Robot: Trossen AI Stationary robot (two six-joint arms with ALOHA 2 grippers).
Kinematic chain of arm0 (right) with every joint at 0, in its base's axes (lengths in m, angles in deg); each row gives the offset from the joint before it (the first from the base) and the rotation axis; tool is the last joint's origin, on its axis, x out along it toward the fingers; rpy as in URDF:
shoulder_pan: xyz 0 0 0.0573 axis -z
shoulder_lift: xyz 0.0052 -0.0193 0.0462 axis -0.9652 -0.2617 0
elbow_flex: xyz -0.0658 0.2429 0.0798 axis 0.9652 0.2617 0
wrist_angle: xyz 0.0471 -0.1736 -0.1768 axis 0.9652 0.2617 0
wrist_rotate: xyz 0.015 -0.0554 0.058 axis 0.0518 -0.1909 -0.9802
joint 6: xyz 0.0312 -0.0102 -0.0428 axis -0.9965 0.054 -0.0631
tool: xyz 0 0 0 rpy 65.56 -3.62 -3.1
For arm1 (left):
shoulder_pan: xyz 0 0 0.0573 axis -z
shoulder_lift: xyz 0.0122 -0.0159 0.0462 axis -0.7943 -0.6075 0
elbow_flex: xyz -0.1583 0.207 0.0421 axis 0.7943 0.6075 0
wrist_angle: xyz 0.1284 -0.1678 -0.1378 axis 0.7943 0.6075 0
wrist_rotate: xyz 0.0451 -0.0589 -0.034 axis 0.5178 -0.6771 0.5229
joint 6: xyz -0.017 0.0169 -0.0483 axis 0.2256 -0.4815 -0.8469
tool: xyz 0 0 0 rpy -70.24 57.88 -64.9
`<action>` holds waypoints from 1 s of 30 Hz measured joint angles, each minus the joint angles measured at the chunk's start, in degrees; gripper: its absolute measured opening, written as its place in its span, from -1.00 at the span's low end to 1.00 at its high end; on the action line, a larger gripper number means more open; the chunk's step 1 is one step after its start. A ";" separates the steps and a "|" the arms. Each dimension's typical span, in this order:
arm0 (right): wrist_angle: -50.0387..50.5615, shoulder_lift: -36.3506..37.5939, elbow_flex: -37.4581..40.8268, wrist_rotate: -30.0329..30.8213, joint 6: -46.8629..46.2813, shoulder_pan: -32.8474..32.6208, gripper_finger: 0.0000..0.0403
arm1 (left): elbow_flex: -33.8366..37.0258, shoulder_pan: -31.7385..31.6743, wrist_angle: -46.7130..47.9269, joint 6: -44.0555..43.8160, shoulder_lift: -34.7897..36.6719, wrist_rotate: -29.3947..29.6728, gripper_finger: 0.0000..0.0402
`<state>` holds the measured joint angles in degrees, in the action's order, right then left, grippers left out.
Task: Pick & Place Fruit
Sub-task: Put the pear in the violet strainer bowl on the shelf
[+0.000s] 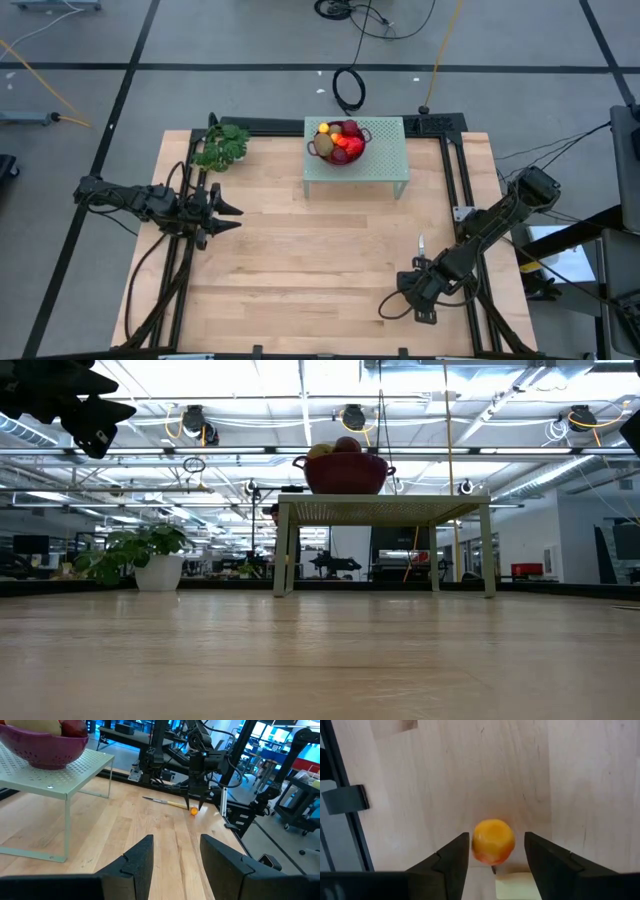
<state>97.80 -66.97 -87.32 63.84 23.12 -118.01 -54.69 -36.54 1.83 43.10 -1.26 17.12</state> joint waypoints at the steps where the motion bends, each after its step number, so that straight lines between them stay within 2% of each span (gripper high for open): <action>1: 0.00 0.00 0.00 -0.03 0.21 0.00 -0.10 | 0.00 0.00 0.00 0.00 0.02 0.00 -0.20; 14: -1.97 -4.02 0.00 -1.53 0.20 -0.40 -0.15 | 0.00 -0.02 0.01 0.00 0.01 0.09 -0.20; 25: -1.86 -4.20 0.04 -1.36 1.02 -0.37 -0.16 | 0.00 -0.02 0.00 -0.02 0.01 6.05 -0.20; 30: -1.78 -4.20 0.07 -1.31 1.02 -0.37 -0.27 | 0.00 -0.02 0.00 -0.02 0.01 6.34 -0.20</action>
<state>96.02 -71.17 -87.26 62.53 24.14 -118.38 -54.69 -36.56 1.83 43.08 -1.25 23.46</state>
